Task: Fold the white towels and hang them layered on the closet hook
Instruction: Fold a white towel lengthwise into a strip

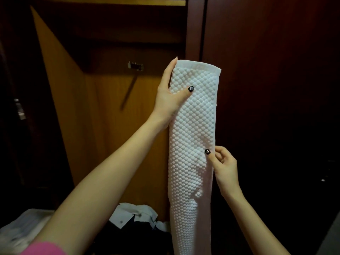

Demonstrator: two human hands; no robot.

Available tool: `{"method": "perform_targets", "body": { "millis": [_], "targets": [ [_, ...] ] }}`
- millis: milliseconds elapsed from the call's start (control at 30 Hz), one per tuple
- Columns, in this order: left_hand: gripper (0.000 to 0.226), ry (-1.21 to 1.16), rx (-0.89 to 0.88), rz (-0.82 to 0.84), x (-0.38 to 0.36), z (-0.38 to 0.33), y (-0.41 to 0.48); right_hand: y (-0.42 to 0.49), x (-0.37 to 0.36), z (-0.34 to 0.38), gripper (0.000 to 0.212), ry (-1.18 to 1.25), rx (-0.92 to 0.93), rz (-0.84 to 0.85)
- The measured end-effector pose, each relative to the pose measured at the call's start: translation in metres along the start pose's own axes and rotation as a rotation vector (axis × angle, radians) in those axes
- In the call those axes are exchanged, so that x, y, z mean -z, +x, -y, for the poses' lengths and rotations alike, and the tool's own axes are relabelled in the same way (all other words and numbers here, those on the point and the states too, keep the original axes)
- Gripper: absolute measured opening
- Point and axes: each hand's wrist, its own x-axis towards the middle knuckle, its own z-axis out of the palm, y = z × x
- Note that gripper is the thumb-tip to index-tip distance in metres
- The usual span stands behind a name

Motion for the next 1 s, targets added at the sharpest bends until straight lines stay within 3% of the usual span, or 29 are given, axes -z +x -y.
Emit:
{"method": "perform_targets", "body": {
  "millis": [133, 233, 400, 600, 767, 867, 1000],
  "targets": [
    [0.077, 0.001, 0.031, -0.03, 0.005, 0.002, -0.001, -0.009, -0.007, -0.001, 0.013, -0.1, 0.117, -0.036],
    [0.076, 0.012, 0.029, -0.045, 0.005, 0.002, -0.003, -0.018, -0.02, -0.006, 0.03, -0.184, 0.206, -0.077],
    [0.074, 0.034, 0.0, -0.053, 0.012, -0.004, -0.003, -0.021, -0.034, -0.009, 0.025, -0.096, 0.079, -0.061],
    [0.074, 0.045, -0.03, -0.09, 0.026, -0.007, -0.004, -0.025, -0.045, -0.01, 0.039, -0.1, -0.014, -0.035],
    [0.074, 0.042, -0.029, -0.1, 0.031, -0.008, -0.008, -0.028, -0.049, -0.012, 0.028, -0.137, 0.013, -0.087],
    [0.075, 0.045, -0.035, -0.102, 0.034, -0.008, -0.009, -0.031, -0.05, -0.014, 0.02, -0.206, 0.052, -0.064],
    [0.075, 0.045, -0.045, -0.101, 0.039, -0.009, -0.01, -0.025, -0.052, -0.009, 0.012, -0.16, -0.032, 0.019]
  ]
}}
